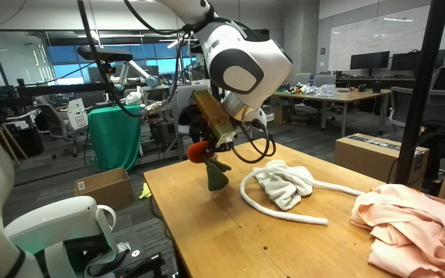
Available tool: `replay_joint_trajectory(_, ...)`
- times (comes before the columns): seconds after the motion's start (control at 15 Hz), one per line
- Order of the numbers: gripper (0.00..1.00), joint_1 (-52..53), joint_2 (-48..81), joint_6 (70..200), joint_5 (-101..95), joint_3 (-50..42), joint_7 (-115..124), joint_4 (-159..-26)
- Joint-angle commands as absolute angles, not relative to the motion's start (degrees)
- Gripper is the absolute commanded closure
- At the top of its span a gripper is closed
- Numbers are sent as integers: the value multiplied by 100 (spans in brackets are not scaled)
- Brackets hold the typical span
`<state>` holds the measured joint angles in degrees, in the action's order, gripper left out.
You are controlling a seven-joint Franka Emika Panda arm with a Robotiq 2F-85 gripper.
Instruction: Separate the clothes, rope and plush toy on the table
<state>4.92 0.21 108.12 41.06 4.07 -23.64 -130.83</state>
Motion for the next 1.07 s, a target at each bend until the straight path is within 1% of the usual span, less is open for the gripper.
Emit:
replay_joint_trajectory(0.0, 84, 624, 304, 10566, 3629, 589, -2293, -12573)
replay_joint_trajectory(0.53, 84, 971, 837, 10159, 2722, 1069, -2286, -11675)
replay_joint_trajectory(1.0, 84, 1116, 1420, 9841, 2432, 1359, -2433, -10983)
